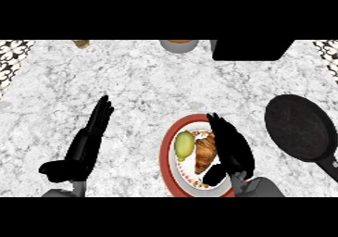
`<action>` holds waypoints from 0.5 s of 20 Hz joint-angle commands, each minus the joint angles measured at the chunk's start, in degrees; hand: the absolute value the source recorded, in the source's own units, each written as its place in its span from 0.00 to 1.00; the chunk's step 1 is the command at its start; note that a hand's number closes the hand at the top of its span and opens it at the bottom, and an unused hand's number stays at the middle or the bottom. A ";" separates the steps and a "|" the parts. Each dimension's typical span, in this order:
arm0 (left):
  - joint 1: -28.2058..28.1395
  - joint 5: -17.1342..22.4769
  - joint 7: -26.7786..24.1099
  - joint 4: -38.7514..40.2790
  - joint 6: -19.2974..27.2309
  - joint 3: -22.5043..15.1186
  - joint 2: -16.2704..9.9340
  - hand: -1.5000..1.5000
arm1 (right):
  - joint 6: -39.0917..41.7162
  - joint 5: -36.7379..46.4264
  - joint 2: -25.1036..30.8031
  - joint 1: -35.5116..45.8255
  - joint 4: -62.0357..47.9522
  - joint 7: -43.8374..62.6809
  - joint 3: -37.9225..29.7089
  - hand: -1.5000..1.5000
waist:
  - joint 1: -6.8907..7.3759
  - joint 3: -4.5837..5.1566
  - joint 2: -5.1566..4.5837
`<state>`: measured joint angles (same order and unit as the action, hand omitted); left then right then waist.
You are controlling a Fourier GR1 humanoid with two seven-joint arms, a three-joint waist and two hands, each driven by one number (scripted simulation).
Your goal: Pick the croissant from the plate and place it in the pan
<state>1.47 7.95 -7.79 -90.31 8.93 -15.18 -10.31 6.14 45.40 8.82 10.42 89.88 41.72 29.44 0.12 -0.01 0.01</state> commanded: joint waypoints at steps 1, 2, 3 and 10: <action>0.55 -1.64 4.79 -4.05 0.68 0.24 1.11 0.50 | -3.84 1.85 -1.61 0.12 -5.03 -5.32 -3.03 0.00 | 0.03 -0.01 0.00; 0.87 -1.22 3.77 -2.62 -1.11 1.66 0.84 0.50 | -3.05 1.46 -2.31 0.92 -8.51 -7.34 -4.06 0.00 | 0.04 0.00 -0.02; 1.67 -1.50 4.09 -1.38 -1.46 2.76 0.53 0.50 | -2.83 1.44 -1.98 1.77 -9.91 -8.75 -5.37 0.00 | 0.02 0.00 -0.03; -0.79 -3.08 -1.19 1.55 -3.83 4.02 2.65 0.50 | -1.39 4.89 -8.09 4.59 -16.61 -5.34 -7.06 0.00 | 0.05 0.01 -0.01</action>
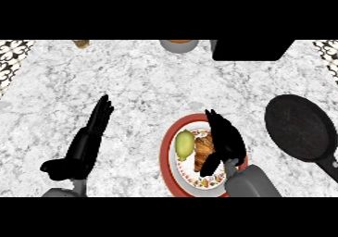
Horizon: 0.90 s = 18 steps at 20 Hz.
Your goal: Pick the croissant from the plate and place it in the pan
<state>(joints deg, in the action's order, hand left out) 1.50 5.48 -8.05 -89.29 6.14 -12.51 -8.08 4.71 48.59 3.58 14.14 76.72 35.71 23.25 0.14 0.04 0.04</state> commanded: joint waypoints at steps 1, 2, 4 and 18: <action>1.14 -2.17 0.35 0.06 1.38 -0.81 2.71 0.50 | -3.33 1.60 -0.87 -0.02 -8.91 -5.59 -1.20 0.00 | 0.06 -0.06 -0.08; -0.08 -1.65 1.02 -0.99 0.92 -0.95 1.89 0.50 | 3.28 -0.49 0.82 1.45 -7.54 -5.61 -0.47 1.00 | 0.18 -0.05 -0.08; 0.94 -0.50 1.51 -1.15 -0.50 1.44 0.16 0.50 | 5.11 1.36 1.42 2.99 -7.46 -6.27 1.04 1.00 | 0.17 -0.05 -0.06; 3.32 -3.99 4.83 -0.79 0.60 1.75 3.49 0.50 | -5.93 13.65 1.68 -1.46 -2.19 -8.19 1.54 1.00 | -0.34 -0.04 0.04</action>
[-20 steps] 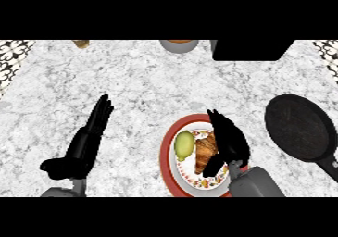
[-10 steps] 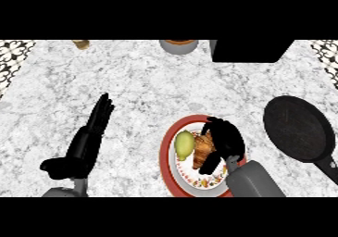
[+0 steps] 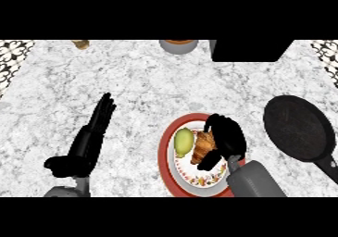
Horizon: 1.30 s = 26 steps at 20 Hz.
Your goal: Pick the croissant from the plate and place it in the pan
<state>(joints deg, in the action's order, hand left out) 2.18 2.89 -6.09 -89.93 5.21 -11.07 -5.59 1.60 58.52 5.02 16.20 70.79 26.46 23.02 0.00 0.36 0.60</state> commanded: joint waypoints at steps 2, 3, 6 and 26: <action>1.52 -0.43 0.07 2.00 0.30 0.88 0.86 0.50 | -7.55 6.75 0.49 -4.42 6.35 2.59 2.03 1.00 | -0.37 -0.35 -0.49; 2.13 -1.18 -1.59 4.48 0.20 0.44 1.36 0.50 | -9.20 7.69 0.36 -1.80 4.80 2.58 0.74 1.00 | -0.30 -0.35 -0.58; -3.49 0.52 -1.24 -1.40 -1.24 0.72 -0.41 0.50 | -8.08 10.89 0.07 -11.27 19.57 6.31 7.35 1.00 | -0.52 -0.33 -0.22; -2.65 -0.82 0.08 -2.50 -1.25 0.35 1.62 0.50 | -18.94 -1.76 7.46 -29.63 51.85 3.20 -1.63 1.00 | -0.02 -0.40 -0.58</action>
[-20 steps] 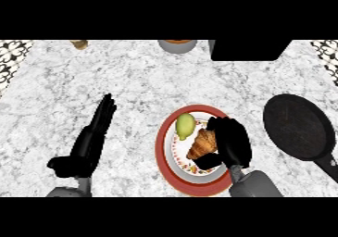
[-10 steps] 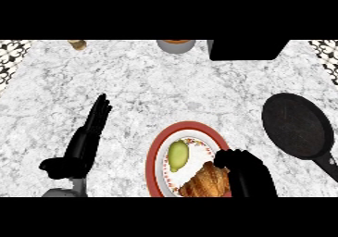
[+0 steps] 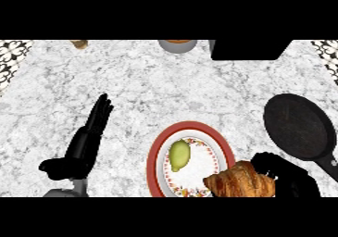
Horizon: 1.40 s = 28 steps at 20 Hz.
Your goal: Pick the croissant from the plate and place it in the pan
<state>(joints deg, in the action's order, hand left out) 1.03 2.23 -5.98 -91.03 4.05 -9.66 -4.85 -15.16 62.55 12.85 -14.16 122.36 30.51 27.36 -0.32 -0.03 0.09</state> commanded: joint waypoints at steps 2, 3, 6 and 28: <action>1.31 -0.32 -0.83 2.15 -0.65 0.81 -0.01 0.50 | -1.03 -13.78 1.94 3.22 -1.39 -3.37 -13.23 1.00 | 0.21 -0.01 -0.19; 1.75 0.02 1.10 0.95 -0.77 0.35 0.26 0.50 | -4.53 -16.88 2.72 2.25 -5.32 -7.45 -15.74 1.00 | 0.20 -0.05 -0.18; -0.30 0.48 -0.44 0.06 -1.37 1.30 -0.27 0.50 | -6.05 -19.24 4.21 6.31 -12.20 -12.00 -21.92 1.00 | 0.37 -0.02 -0.14; 2.04 -0.53 0.55 0.59 -2.96 0.60 0.77 0.50 | -13.93 -35.89 13.39 40.56 -81.80 -46.02 -44.69 1.00 | 2.41 -0.10 -0.81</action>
<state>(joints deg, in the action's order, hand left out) 1.88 1.26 -5.79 -90.41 2.14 -9.20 -3.66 -35.02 27.28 23.96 22.17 50.36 -17.67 -17.01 1.24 -0.10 -0.39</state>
